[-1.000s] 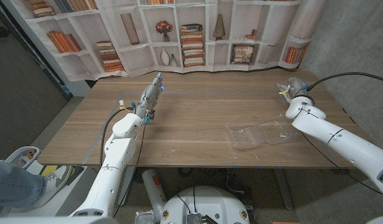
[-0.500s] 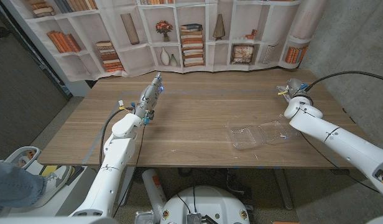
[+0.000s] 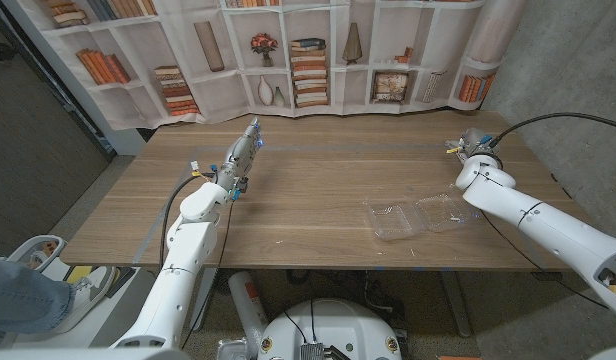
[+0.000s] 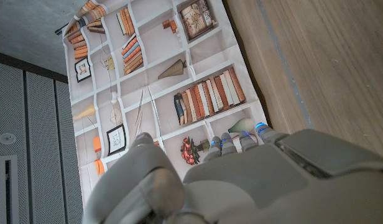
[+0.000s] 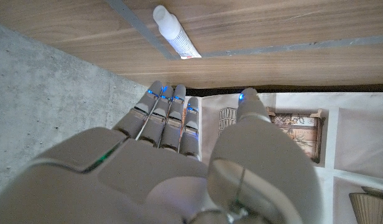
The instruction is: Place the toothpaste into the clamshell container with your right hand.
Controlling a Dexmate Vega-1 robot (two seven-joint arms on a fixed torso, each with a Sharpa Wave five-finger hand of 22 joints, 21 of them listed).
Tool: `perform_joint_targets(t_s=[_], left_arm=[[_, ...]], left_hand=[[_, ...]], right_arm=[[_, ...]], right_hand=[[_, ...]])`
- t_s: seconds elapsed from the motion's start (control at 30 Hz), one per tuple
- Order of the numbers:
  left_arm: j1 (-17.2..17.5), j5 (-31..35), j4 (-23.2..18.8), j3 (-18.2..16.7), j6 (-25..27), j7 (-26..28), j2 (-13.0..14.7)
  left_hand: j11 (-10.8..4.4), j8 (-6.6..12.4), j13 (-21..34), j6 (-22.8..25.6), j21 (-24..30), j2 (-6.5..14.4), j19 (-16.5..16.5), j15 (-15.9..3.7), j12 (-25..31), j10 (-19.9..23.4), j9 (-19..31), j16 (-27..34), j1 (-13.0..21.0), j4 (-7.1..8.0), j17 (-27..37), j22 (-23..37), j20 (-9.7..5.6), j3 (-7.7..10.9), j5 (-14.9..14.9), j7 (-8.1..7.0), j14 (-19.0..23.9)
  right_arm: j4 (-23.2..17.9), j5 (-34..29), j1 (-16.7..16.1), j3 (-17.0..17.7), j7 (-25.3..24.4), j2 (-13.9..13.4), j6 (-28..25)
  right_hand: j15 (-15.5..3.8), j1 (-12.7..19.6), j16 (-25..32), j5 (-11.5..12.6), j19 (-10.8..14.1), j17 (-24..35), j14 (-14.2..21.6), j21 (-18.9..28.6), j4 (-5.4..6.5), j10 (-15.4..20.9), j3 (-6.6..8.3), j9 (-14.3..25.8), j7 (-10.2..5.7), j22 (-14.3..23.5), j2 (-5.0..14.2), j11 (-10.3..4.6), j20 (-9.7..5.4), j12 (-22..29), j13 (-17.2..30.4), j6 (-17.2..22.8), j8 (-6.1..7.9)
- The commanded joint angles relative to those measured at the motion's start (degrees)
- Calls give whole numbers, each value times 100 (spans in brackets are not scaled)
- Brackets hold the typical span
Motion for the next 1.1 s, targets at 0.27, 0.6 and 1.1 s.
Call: perform_joint_targets(t_s=[0.27,0.6,1.1], left_arm=[[16,31,-48,8,40,36,20],[26,26,-90,8,68,46,28],[26,58,-159,10,120,76,80]], left_hand=[[-39,-14,25,-37,-8,10,-418,30,6,-15,27,-15,45,-9,27,16,-169,-12,-14,-9,-185],[-19,-16,26,-43,-12,18,-412,30,5,-17,28,-13,47,-9,27,16,-175,-19,-17,-15,-185],[-37,-16,26,-45,-23,27,-419,26,3,-22,28,-12,52,-11,27,17,-173,-29,-19,-14,-188]], right_arm=[[282,-19,218,-173,109,92,-181],[541,-72,374,-322,152,200,-198],[850,-132,560,-492,236,317,-233]], right_hand=[[-118,147,35,35,84,28,183,-28,-1,134,32,28,-4,13,17,-20,-40,59,27,79,31],[-168,217,42,39,177,29,295,-32,-1,254,54,29,-26,17,24,-35,-99,78,28,177,48],[-179,289,31,42,226,29,355,-48,-5,318,77,31,-47,21,30,-47,-118,76,28,242,53]])
